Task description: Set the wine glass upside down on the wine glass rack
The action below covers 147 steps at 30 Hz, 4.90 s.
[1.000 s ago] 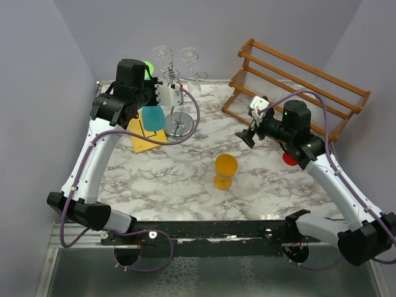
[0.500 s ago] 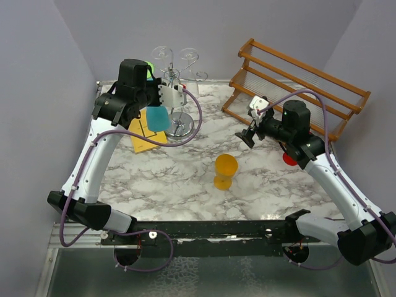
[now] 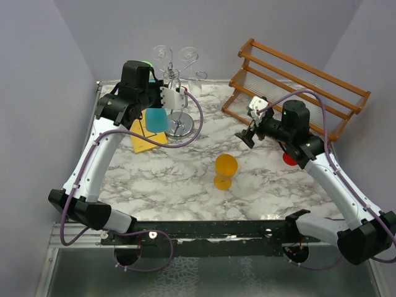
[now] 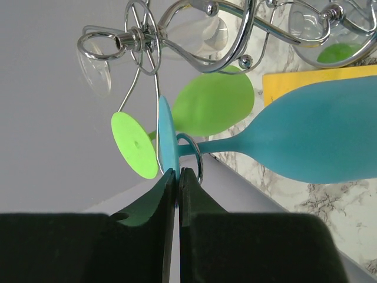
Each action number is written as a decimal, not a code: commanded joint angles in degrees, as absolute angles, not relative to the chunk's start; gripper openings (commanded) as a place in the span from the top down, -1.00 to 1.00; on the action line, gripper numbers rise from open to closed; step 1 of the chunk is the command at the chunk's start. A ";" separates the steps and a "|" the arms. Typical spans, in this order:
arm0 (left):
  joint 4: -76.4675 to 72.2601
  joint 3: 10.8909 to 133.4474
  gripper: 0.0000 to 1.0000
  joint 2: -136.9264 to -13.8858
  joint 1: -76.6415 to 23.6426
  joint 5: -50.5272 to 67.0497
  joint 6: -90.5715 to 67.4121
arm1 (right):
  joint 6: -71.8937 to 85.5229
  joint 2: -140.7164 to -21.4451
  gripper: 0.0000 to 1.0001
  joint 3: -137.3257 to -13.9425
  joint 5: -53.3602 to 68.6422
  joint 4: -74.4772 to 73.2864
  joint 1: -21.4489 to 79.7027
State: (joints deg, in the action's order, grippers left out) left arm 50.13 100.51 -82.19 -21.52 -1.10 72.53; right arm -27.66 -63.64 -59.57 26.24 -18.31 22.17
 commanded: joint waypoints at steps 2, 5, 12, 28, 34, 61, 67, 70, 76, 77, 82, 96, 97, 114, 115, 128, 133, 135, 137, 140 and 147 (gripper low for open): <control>51.35 98.34 0.84 -82.27 -22.26 -0.38 72.41 | -28.09 -63.72 -0.94 -59.73 26.47 -18.43 22.29; 51.69 98.77 0.79 -82.44 -22.24 -0.18 72.39 | -28.22 -63.64 -0.94 -59.29 26.70 -18.20 22.30; 53.10 99.62 0.55 -82.54 -22.48 0.58 71.89 | -28.29 -64.00 -0.94 -59.35 26.89 -18.28 22.32; 56.46 101.93 0.20 -82.96 -22.68 3.03 71.36 | -28.55 -63.81 -0.95 -59.22 26.42 -18.23 22.32; 57.38 102.94 0.07 -82.66 -22.76 4.35 70.50 | -28.74 -64.22 -0.95 -59.19 26.42 -18.32 22.32; 40.89 103.81 -0.98 -77.93 -22.61 16.78 31.51 | -37.69 -73.88 -0.78 -74.77 36.30 -48.71 25.62; 37.79 102.50 -0.98 -76.78 -22.07 10.64 27.16 | -37.56 -75.56 -0.66 -75.04 32.34 -51.87 28.80; 36.12 101.23 -0.98 -76.26 -21.48 7.30 26.23 | -37.28 -77.03 -0.59 -75.40 30.61 -52.90 30.16; 35.04 99.30 -0.98 -74.86 -20.92 6.15 26.66 | -36.23 -80.27 -0.47 -76.64 25.77 -53.70 32.69; 35.05 99.07 -0.98 -74.61 -20.96 6.09 26.75 | -35.95 -81.02 -0.43 -77.08 25.34 -53.79 32.96; 35.10 98.79 -0.98 -73.99 -20.92 5.55 27.46 | -34.89 -84.23 -0.14 -78.70 22.85 -54.53 35.76; 34.49 98.53 -0.98 -73.83 -20.95 2.87 27.69 | -34.17 -88.99 0.58 -80.14 15.73 -55.33 41.13; 34.46 98.44 -0.98 -73.81 -20.92 2.70 27.66 | -34.26 -89.27 0.63 -80.14 15.53 -55.43 41.32; 31.53 94.33 -0.98 -72.29 -20.92 2.47 26.60 | -33.27 -79.72 0.97 -79.08 9.45 -47.75 41.43; 31.24 94.17 -0.98 -71.83 -20.93 2.35 26.60 | -32.62 -77.64 0.97 -78.00 9.72 -46.23 40.96; 29.93 98.70 -0.98 -72.67 -20.93 10.20 17.18 | -23.38 -61.12 0.97 -78.89 21.55 -41.54 18.86; 29.18 101.34 -0.98 -74.71 -20.96 18.01 9.70 | -20.11 -57.07 0.97 -79.58 24.38 -39.72 13.38; 28.22 102.31 -0.98 -75.73 -20.92 20.77 5.79 | -19.66 -56.03 0.97 -80.34 23.42 -39.29 13.27; 26.64 102.65 -0.98 -76.80 -20.92 22.99 2.10 | -19.28 -55.17 0.97 -80.82 22.48 -38.09 13.27; 24.04 102.69 -0.97 -78.23 -20.92 26.14 -2.23 | -19.35 -54.12 0.97 -81.70 22.09 -35.91 13.27; 19.43 101.45 -0.84 -79.51 -20.93 29.68 -10.48 | -18.80 -54.71 0.97 -85.63 22.32 -32.43 13.27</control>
